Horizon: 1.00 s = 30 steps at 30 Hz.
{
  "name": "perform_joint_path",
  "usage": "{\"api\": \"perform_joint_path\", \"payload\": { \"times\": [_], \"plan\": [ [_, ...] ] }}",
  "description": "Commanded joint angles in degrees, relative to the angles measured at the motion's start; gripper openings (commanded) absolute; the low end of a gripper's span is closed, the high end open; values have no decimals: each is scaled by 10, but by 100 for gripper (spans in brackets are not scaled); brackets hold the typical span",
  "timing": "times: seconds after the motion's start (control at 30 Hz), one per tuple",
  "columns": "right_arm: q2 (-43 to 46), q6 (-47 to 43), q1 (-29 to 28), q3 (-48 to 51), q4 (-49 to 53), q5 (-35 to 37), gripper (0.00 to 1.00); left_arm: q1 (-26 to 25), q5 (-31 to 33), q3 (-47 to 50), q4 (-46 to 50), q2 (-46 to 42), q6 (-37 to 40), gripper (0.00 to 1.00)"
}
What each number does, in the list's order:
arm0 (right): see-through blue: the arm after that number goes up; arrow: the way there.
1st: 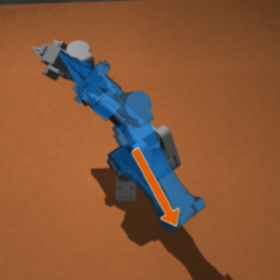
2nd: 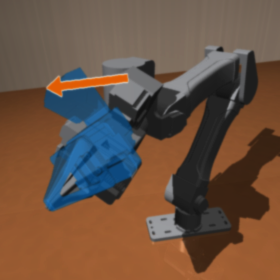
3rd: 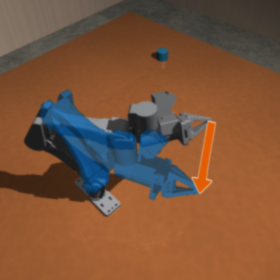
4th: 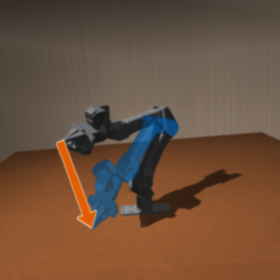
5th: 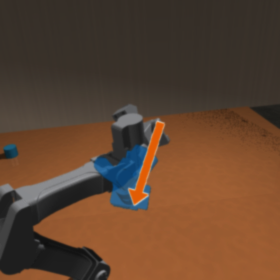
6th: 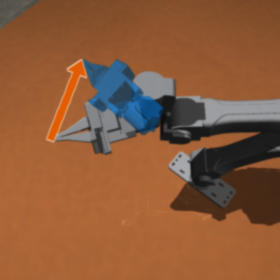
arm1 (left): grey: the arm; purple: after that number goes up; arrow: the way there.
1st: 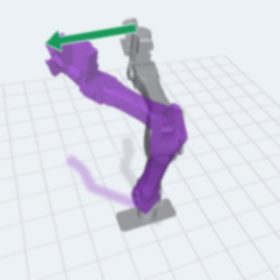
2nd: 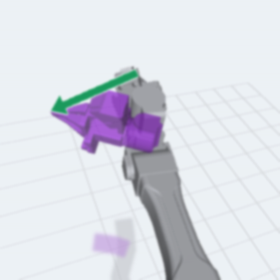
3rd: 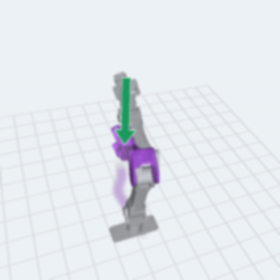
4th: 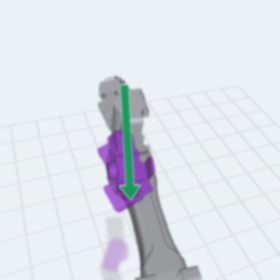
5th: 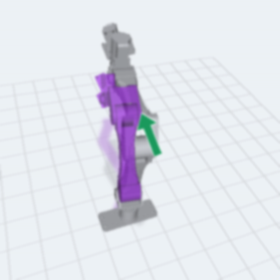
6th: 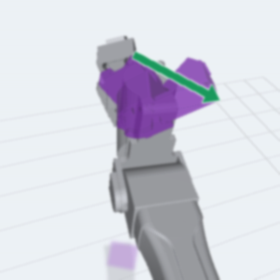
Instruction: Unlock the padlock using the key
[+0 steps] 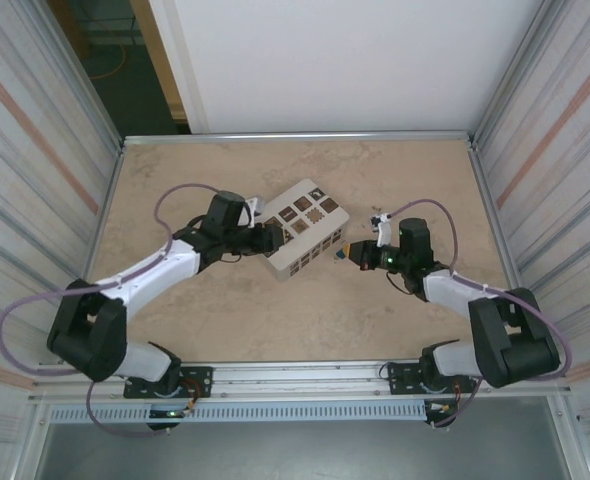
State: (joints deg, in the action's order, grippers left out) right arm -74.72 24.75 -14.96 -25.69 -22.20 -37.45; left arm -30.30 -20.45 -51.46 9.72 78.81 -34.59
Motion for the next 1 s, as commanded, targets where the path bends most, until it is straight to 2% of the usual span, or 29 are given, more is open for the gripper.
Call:
{"api": "perform_joint_path", "payload": {
  "times": [0.0,0.2,0.4,0.57,0.7,0.8,0.9,0.97],
  "plan": [
    [38,-23,4,-22,75,24,0,13,56,13,54,-62,52,48],
    [82,-25,4,-29,130,38,0,50,83,29,108,-145,74,53],
    [120,-34,4,-39,192,54,0,102,64,42,133,-218,93,58],
    [149,-37,4,-43,234,67,0,147,37,20,160,-263,143,64],
    [166,-49,4,-56,275,70,0,171,15,4,160,-292,230,71],
    [175,-52,4,-70,303,72,0,171,3,10,137,-316,318,82],
    [177,-53,4,-87,329,70,0,172,-61,52,81,-343,428,87],
    [174,-58,4,-101,352,64,0,171,-102,90,42,-357,463,88]
  ]
}}
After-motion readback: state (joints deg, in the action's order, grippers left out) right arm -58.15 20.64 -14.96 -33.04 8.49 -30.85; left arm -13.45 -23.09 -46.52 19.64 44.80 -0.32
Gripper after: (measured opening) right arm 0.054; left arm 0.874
